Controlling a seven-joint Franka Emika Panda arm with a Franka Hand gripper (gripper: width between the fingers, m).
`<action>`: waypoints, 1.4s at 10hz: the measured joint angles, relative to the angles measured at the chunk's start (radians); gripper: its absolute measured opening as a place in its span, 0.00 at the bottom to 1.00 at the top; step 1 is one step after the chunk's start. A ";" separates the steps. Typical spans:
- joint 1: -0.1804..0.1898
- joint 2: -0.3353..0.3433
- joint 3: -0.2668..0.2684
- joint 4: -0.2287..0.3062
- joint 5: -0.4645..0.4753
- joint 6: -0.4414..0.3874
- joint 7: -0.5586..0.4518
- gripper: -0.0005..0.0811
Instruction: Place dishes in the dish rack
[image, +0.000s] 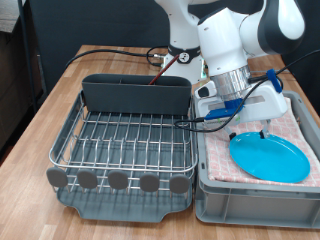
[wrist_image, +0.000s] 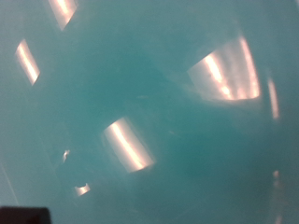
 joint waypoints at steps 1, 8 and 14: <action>0.000 0.001 0.000 0.001 0.000 0.000 0.000 0.66; 0.000 0.002 0.000 0.003 0.001 0.006 0.000 0.05; 0.005 -0.038 -0.028 -0.034 -0.226 0.043 0.203 0.05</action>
